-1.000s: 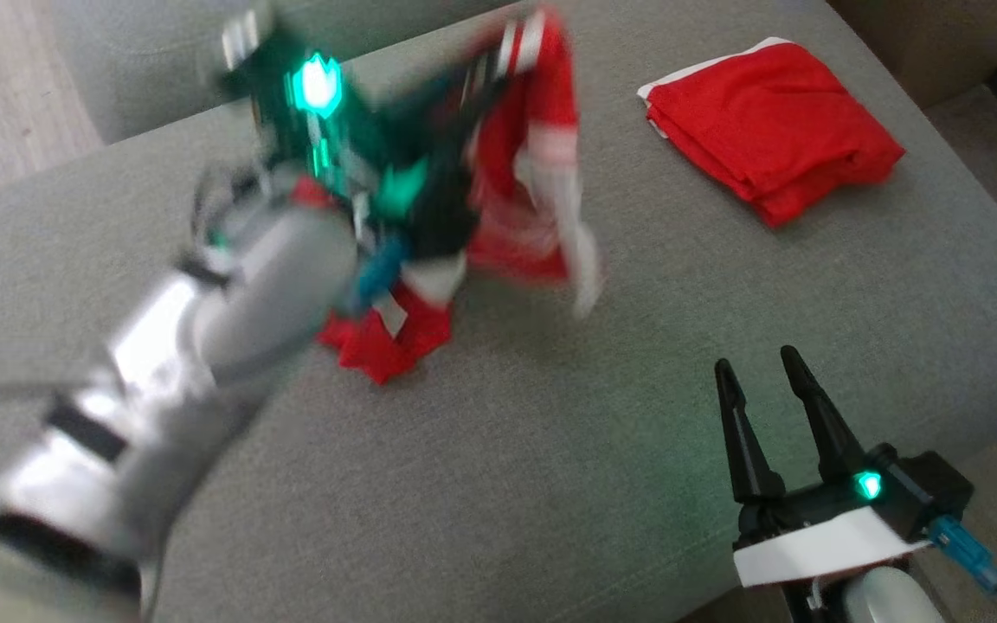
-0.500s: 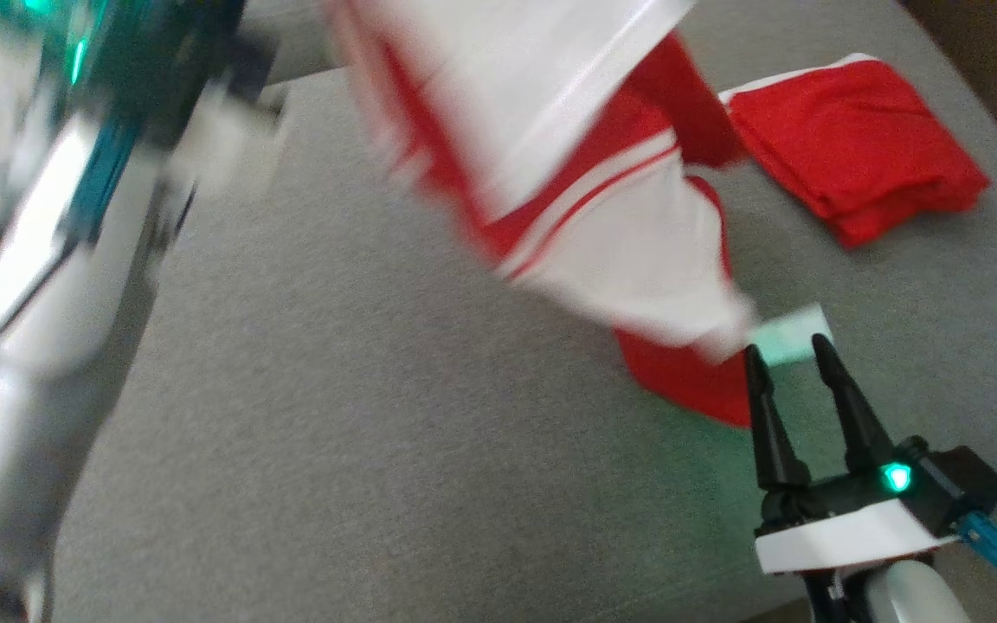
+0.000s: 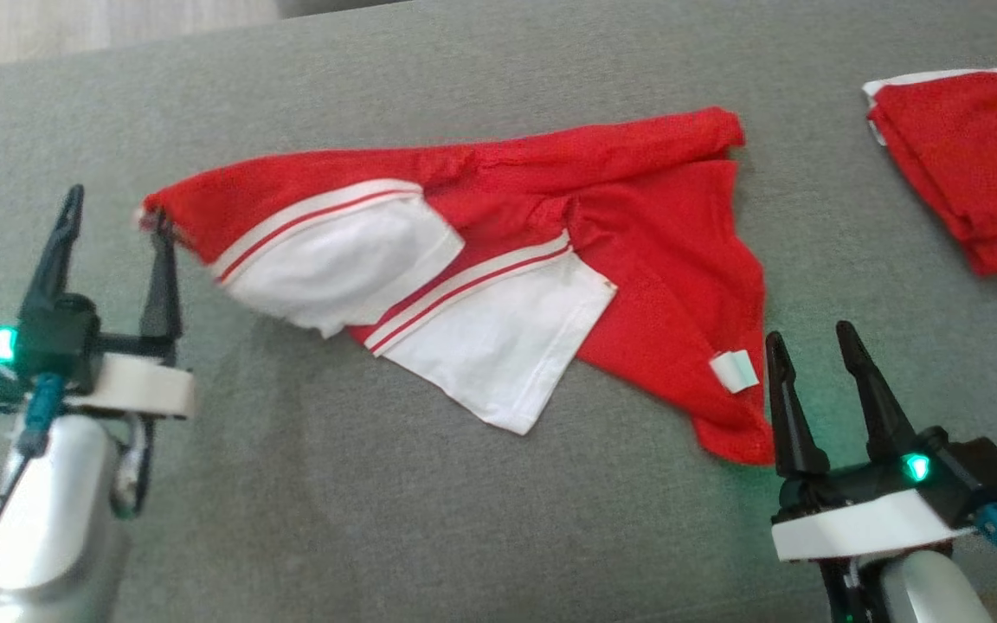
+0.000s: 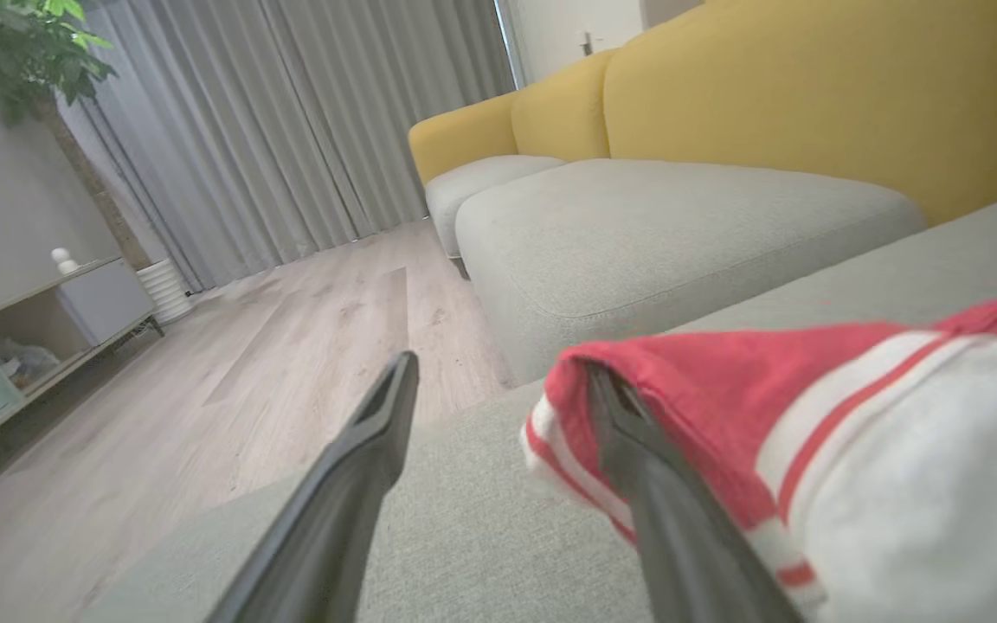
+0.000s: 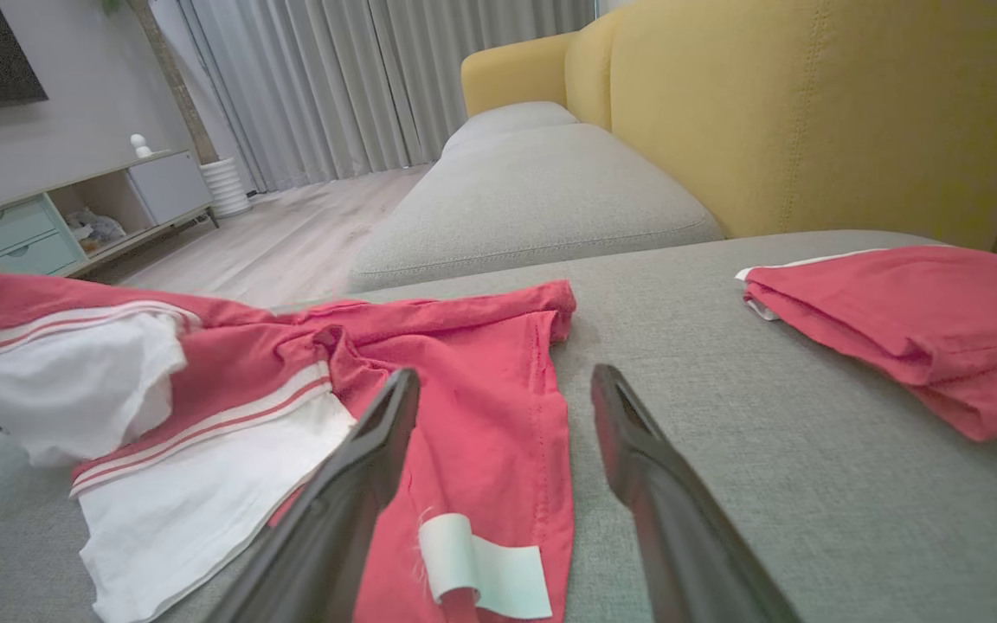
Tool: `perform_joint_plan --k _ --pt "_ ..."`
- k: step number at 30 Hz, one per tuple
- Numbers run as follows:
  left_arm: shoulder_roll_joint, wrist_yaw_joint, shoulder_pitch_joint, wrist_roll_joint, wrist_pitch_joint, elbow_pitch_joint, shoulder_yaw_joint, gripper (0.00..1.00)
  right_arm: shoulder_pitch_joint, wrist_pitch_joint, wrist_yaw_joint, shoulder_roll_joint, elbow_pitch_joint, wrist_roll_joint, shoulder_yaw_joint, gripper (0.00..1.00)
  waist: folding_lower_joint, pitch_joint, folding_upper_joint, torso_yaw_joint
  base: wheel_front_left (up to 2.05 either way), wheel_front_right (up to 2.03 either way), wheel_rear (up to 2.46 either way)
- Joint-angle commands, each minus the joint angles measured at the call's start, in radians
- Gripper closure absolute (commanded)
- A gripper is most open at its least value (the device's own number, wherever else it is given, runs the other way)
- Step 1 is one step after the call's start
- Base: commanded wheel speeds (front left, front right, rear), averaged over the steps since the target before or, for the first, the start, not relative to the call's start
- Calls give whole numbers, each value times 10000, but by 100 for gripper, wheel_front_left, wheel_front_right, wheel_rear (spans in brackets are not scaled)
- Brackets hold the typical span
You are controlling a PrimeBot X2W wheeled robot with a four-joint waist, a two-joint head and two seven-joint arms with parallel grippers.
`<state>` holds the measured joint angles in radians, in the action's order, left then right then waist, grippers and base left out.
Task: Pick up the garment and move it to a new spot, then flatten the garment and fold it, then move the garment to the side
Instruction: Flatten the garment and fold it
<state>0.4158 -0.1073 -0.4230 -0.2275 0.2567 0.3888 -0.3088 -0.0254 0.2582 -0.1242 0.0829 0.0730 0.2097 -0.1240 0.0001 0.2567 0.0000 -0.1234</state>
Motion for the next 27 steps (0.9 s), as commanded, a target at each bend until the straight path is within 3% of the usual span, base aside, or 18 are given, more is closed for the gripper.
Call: perform_joint_plan --k 1,3,6,15,20,27 --pt "30 -127 -169 43 51 -317 497 0 278 36 -65 162 -269 -33 -186 0 -1 15 0 133 0 0 0" --pt "-464 -455 340 67 51 -147 773 0 274 36 -65 168 -229 -17 -338 0 -1 -45 0 254 0 0 0" --pt "-932 -614 848 -21 51 22 1001 0 248 36 -65 182 -194 -2 -366 0 -1 -110 0 321 0 0 0" --pt "-2700 1440 1564 -557 51 -11 520 0 219 36 -65 151 -159 21 -389 0 -1 -135 0 349 0 0 0" --pt "-3106 1762 1065 -560 49 1159 189 0 324 36 -65 197 -148 53 -579 0 -1 -37 0 171 0 0 0" --pt "-3231 1745 339 -810 48 2255 506 0 342 36 -65 247 -149 72 -584 0 -1 23 0 -120 0 0 0"
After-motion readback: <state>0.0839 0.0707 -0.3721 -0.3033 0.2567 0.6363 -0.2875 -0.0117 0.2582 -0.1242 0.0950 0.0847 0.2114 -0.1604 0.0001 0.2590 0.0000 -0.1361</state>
